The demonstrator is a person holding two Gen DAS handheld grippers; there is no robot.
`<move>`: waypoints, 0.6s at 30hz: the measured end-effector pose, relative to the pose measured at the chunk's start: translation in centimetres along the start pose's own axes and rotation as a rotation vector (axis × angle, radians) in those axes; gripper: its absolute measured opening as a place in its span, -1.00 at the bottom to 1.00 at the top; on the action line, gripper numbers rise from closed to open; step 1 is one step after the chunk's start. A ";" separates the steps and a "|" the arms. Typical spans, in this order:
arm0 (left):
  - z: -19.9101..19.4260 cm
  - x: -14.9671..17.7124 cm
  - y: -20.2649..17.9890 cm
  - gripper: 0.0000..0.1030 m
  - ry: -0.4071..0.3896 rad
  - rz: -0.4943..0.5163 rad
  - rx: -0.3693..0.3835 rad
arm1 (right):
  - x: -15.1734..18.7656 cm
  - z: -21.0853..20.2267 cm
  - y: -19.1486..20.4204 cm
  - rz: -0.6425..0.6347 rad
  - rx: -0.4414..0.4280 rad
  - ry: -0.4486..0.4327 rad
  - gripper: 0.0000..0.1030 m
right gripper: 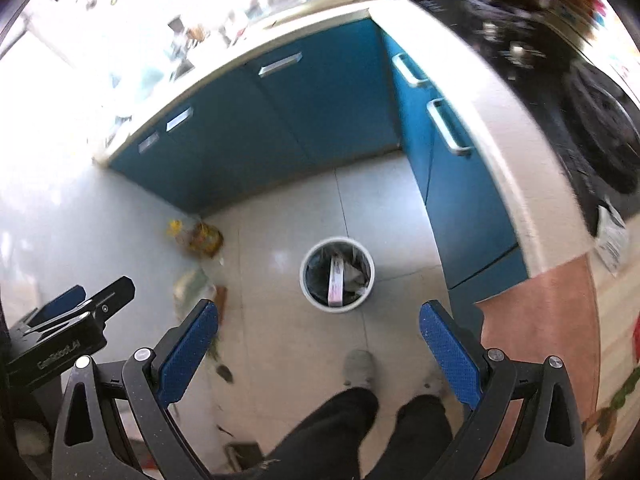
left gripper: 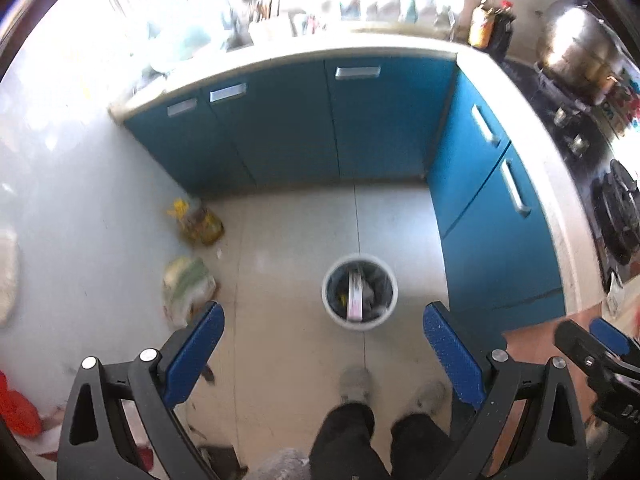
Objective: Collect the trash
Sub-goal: 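Move both open tools back toward the counter, then grasp the second white sachet with the left tool while the right tool grasps the red sachet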
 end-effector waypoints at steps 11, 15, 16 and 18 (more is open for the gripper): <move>-1.9 -7.3 -22.4 1.00 -0.088 0.300 0.159 | -1.9 -11.5 -25.4 0.460 0.212 -0.199 0.97; -0.2 -6.0 -33.1 1.00 0.007 0.420 0.266 | 0.8 -13.1 -37.5 0.651 0.336 -0.199 0.97; 0.4 -5.5 -36.1 1.00 0.035 0.458 0.291 | 1.6 -13.1 -39.9 0.683 0.363 -0.190 0.97; 1.3 -4.2 -40.4 1.00 0.081 0.516 0.314 | 3.0 -12.5 -44.1 0.745 0.394 -0.163 0.97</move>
Point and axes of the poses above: each gripper's, at about its wrist camera, not at the fingertips, and z roughly the way its jaws point, y to its left, x to its underside, the point moved 7 cm from there along z, roughly the way its jaws point, and after that the axes turned 7 degrees about z, right-handed, at the moved point
